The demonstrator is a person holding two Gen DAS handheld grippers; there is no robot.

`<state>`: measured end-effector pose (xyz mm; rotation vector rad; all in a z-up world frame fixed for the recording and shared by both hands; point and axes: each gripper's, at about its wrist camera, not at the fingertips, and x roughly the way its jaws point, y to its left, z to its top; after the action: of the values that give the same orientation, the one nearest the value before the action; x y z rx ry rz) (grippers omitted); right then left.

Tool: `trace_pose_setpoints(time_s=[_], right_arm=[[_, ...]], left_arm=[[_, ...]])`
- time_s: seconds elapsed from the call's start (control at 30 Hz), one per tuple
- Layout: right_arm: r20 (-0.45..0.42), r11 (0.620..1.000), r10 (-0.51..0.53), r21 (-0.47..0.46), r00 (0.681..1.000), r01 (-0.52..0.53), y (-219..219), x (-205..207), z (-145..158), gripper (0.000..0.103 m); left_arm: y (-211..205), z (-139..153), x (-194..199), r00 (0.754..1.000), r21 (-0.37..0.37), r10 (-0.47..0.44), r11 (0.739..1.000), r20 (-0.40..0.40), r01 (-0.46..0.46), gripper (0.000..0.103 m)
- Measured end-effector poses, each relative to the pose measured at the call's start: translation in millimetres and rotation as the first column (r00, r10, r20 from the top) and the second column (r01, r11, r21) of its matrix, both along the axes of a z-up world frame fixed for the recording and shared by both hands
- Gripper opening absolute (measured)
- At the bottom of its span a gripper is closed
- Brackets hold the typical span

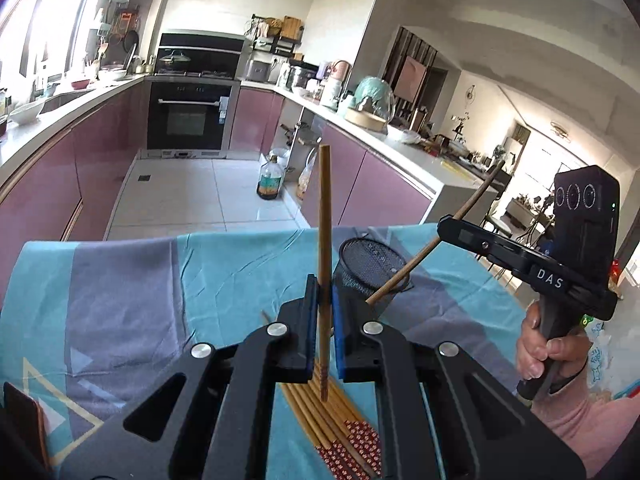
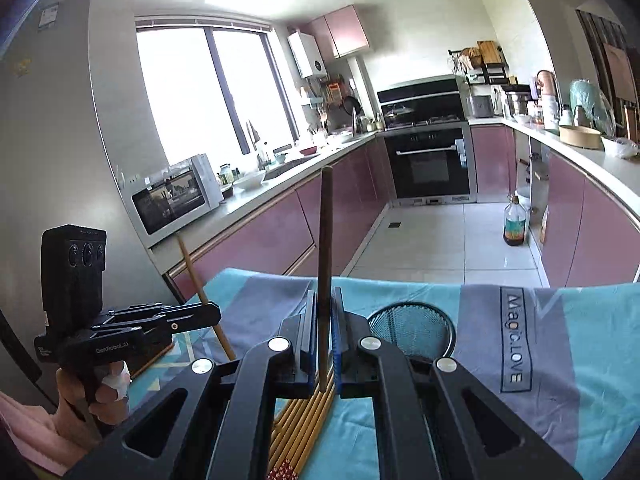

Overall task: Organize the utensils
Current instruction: 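Lower the left tool's chopstick into the mesh holder while the right tool inserts its own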

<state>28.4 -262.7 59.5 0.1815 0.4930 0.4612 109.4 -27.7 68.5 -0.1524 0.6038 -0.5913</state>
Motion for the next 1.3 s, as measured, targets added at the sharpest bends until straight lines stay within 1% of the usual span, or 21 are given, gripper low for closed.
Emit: trace_pose_setpoints(time_s=[0.17,0.33,0.43,0.47,0.53,0.63,0.73,0.8,0.83,0.97,1.07,1.17,1.3], right_arm=[[0.068,1.0,-0.009,-0.007,0.998,0.01,-11.4,4.4,27.0,0.005],[0.118,0.999,-0.03,-0.028,0.993,0.034,-24.3,9.5,48.1,0.005],[0.14,0.998,-0.054,-0.035,0.989,0.059,-33.9,13.0,55.2,0.005],[0.143,0.997,-0.061,-0.036,0.988,0.067,-36.9,14.6,56.0,0.005],[0.142,0.996,-0.076,-0.042,0.987,0.082,-42.4,20.1,55.6,0.005],[0.108,0.994,-0.083,-0.059,0.991,0.09,-47.2,31.9,50.1,0.005],[0.05,0.993,-0.073,-0.087,0.996,0.077,-46.8,42.3,36.5,0.005],[0.01,0.992,-0.07,-0.109,0.997,0.071,-44.7,47.3,26.4,0.005],[-0.018,0.991,-0.054,-0.12,0.998,0.052,-42.6,50.1,21.7,0.005],[-0.116,0.987,-0.035,-0.16,0.993,0.016,-35.3,65.9,0.7,0.005],[-0.174,0.984,-0.029,-0.179,0.984,-0.002,-31.9,77.4,-11.5,0.005],[-0.197,0.981,-0.047,-0.194,0.979,0.008,-29.3,87.6,-17.3,0.007],[-0.197,0.982,-0.073,-0.186,0.978,0.036,-29.0,93.6,-20.8,0.008]], left_arm=[[-7.1,44.3,9.3,0.998,-0.054,-0.006,0.998,0.058,0.009,0.008],[-26.0,79.3,19.6,0.995,-0.076,-0.035,0.996,0.093,0.042,0.007],[-39.5,96.3,22.9,0.991,-0.08,-0.054,0.995,0.118,0.064,0.008],[-48.2,94.6,28.6,0.991,-0.078,-0.057,0.995,0.121,0.067,0.008],[-59.1,101.8,32.2,0.989,-0.07,-0.067,0.995,0.13,0.077,0.007],[-79.5,98.4,47.5,0.99,-0.036,-0.072,0.996,0.118,0.077,0.007],[-99.4,82.8,60.9,0.994,0.003,-0.083,0.997,0.076,0.083,0.008],[-111.7,68.8,69.3,0.995,0.029,-0.094,0.995,0.035,0.093,0.008],[-117.0,61.4,72.1,0.994,0.043,-0.105,0.994,0.013,0.104,0.008],[-133.3,25.8,87.1,0.991,0.095,-0.114,0.988,-0.07,0.12,0.008],[-139.3,5.1,99.2,0.989,0.115,-0.112,0.986,-0.096,0.123,0.008],[-142.0,-8.2,111.2,0.989,0.129,-0.094,0.986,-0.109,0.108,0.008],[-140.4,-18.9,119.4,0.991,0.13,-0.068,0.988,-0.114,0.082,0.012]])
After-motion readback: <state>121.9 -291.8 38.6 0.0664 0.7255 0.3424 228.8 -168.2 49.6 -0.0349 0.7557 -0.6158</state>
